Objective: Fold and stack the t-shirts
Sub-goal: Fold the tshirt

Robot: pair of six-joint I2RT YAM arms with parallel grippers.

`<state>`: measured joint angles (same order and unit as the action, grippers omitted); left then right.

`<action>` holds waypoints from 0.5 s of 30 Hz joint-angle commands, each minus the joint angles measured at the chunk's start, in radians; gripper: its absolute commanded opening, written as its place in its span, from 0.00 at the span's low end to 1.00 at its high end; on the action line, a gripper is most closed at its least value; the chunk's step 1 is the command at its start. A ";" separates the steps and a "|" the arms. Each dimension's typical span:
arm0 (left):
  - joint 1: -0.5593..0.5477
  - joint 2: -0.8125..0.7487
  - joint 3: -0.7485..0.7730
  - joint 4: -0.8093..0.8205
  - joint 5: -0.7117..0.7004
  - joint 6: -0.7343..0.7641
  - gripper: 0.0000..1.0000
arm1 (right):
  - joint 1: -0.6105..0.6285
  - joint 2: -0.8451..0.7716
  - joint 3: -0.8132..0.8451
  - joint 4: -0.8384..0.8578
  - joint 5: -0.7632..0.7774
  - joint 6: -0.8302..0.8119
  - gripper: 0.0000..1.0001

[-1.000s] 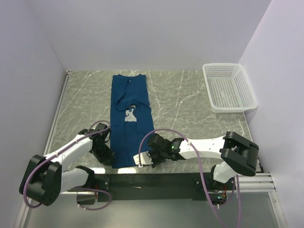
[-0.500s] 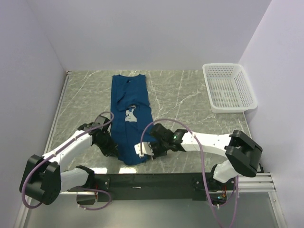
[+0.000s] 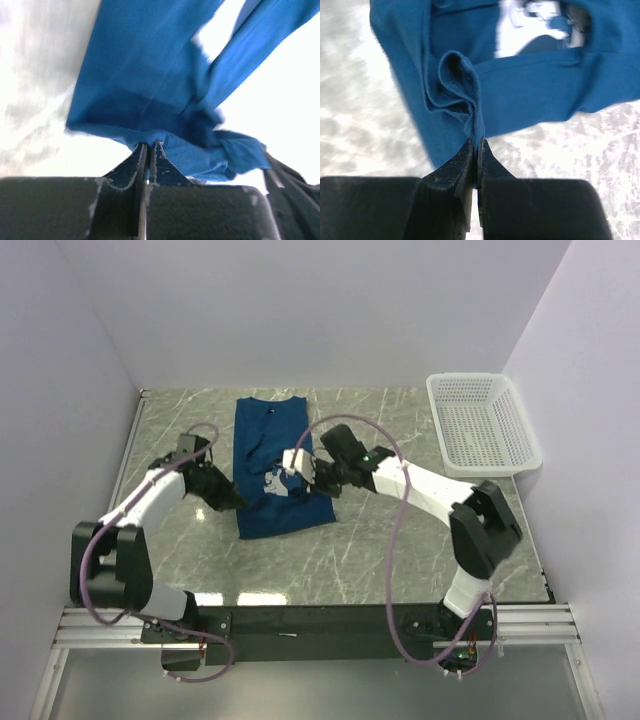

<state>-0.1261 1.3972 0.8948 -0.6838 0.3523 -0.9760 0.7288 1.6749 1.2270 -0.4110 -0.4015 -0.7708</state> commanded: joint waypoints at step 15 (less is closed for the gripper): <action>0.149 0.391 0.431 0.081 0.048 0.102 0.00 | -0.078 0.322 0.408 0.021 0.056 0.182 0.00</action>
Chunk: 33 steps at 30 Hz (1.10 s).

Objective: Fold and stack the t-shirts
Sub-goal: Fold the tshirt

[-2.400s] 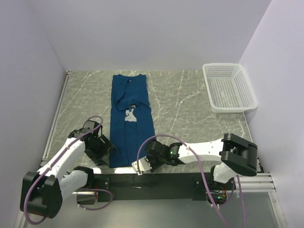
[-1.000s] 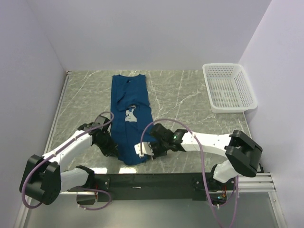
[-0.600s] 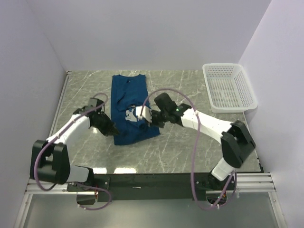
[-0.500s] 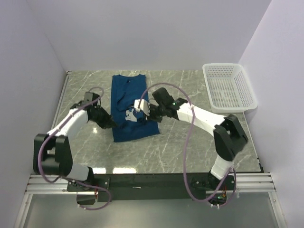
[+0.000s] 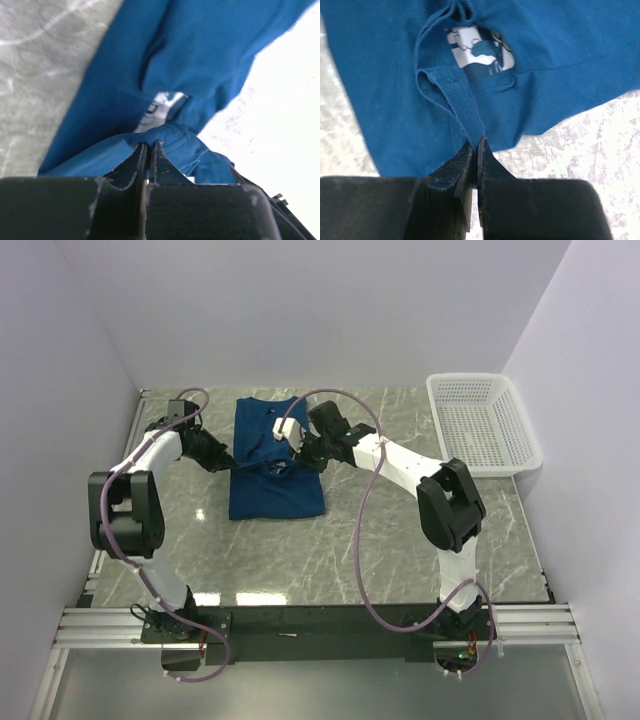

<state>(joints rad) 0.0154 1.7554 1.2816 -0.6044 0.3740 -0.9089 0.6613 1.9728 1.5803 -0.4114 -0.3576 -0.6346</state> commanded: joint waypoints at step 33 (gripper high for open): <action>0.044 0.222 0.255 0.038 0.120 0.050 0.08 | -0.051 0.189 0.264 0.083 0.218 0.185 0.14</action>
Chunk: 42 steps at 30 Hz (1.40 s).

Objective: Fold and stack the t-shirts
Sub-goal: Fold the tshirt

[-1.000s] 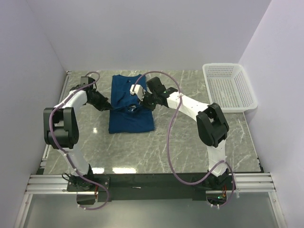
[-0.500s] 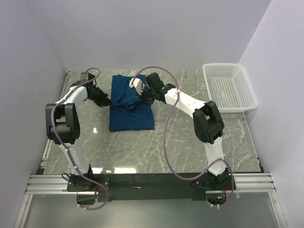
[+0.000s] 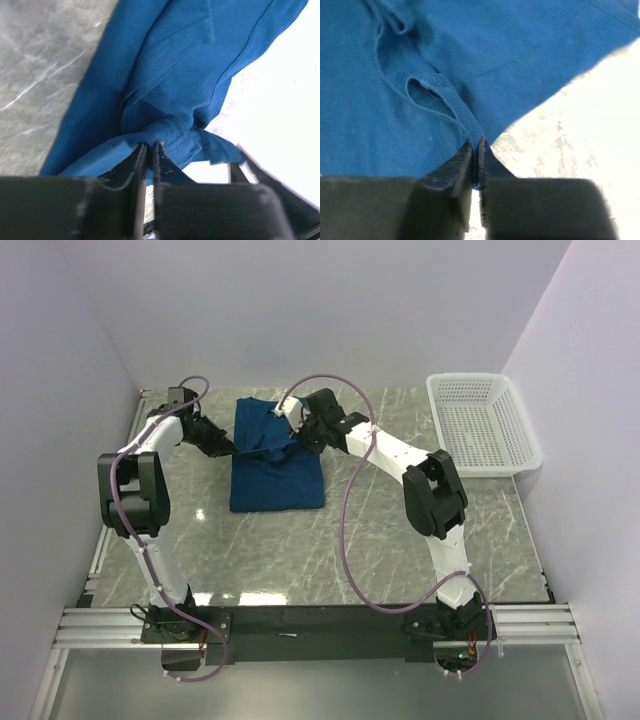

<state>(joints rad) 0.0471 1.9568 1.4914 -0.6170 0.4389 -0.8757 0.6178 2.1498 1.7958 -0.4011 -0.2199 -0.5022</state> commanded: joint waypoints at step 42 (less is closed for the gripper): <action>0.022 -0.328 -0.663 0.270 -0.048 0.009 0.63 | 0.165 -0.234 -0.575 0.232 0.076 -0.430 0.68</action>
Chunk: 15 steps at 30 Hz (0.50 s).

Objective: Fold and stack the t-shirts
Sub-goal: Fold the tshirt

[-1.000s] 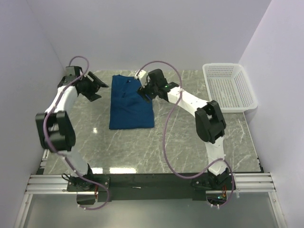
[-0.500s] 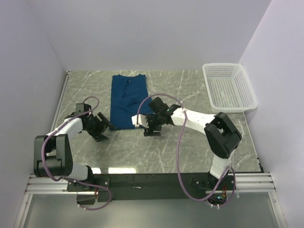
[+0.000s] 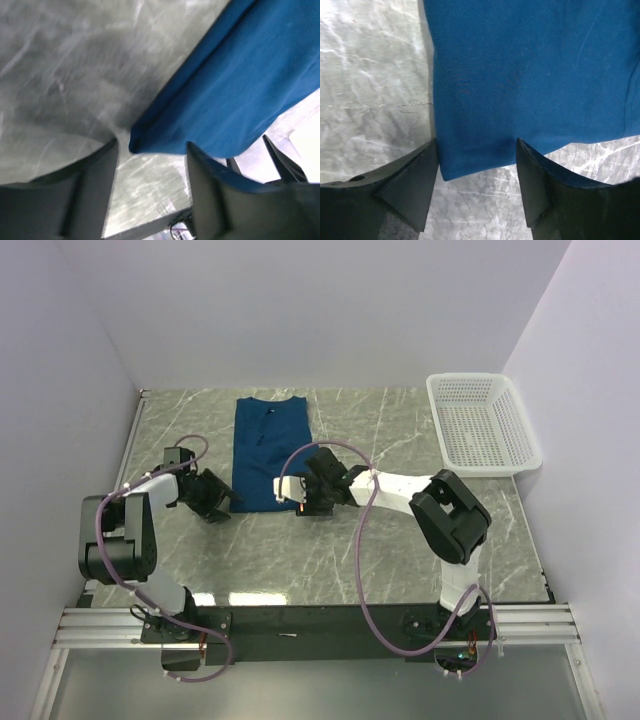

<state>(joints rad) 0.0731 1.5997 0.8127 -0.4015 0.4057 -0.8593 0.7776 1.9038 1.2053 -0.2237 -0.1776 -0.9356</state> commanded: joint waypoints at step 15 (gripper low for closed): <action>-0.019 -0.055 -0.121 0.063 0.117 0.028 0.00 | 0.014 -0.081 -0.032 -0.153 -0.178 -0.147 0.00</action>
<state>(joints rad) 0.0612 1.6287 0.7555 -0.2863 0.4831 -0.8680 0.7811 1.9133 1.1988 -0.2481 -0.2165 -0.9947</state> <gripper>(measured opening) 0.032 0.036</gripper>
